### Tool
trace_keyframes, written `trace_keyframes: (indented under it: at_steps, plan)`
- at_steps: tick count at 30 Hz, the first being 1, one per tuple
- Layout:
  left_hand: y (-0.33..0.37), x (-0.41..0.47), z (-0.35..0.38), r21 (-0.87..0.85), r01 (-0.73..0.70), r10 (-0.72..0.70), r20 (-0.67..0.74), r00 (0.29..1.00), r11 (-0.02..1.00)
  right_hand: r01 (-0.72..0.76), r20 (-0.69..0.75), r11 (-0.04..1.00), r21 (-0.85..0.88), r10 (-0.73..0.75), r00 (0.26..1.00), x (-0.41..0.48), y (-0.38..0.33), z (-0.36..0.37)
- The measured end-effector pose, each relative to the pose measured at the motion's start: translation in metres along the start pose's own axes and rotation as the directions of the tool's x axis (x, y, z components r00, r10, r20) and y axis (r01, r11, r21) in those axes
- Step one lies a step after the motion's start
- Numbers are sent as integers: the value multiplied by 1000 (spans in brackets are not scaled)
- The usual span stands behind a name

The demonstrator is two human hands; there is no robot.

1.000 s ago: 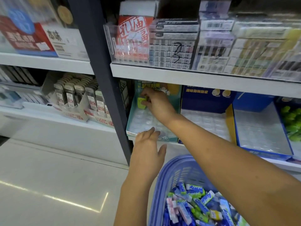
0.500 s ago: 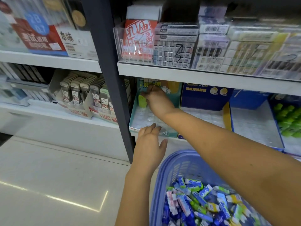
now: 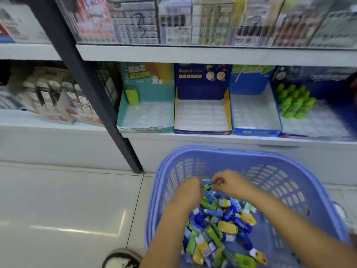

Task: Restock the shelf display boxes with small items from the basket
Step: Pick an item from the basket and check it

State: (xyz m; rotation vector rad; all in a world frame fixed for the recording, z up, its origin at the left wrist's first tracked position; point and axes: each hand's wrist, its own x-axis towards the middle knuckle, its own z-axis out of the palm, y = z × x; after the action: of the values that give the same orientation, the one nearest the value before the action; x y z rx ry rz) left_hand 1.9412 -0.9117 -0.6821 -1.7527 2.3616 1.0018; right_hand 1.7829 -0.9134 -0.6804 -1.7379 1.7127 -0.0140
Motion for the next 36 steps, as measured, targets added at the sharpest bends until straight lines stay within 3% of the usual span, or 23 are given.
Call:
trace_keyframes:
  at_steps: [3,5,8,12,17,20,24,29,33,36]
  plan:
    - [-6,-7,45,221,29,-98,310,946,975,36,130,997,-64,-28,991,11,28,47]
    - [-8,-9,57,292,6,-123,385,915,957,117,202,987,-106,-94,975,17,34,70]
    - [-13,-5,63,298,-14,-107,388,916,954,218,261,959,-180,-167,951,23,43,95]
    - [-18,4,71,296,1,-113,360,926,955,228,193,934,-274,-179,965,29,51,104]
    - [-28,8,70,274,245,-310,224,924,930,190,242,959,-212,-137,961,24,60,102]
    - [-32,1,68,313,306,-395,280,875,899,83,376,973,-214,3,927,20,68,92]
    - [-27,-5,72,290,288,-395,445,804,913,-1,537,963,-270,151,830,8,87,70]
    - [-25,-6,79,174,321,-362,557,747,931,-100,547,984,-145,164,821,3,100,47]
    - [-26,-8,90,221,275,-352,635,687,936,-126,504,989,78,70,861,3,93,26]
    - [-29,-12,92,217,320,-384,613,691,922,-106,469,960,260,-29,883,-5,89,4]
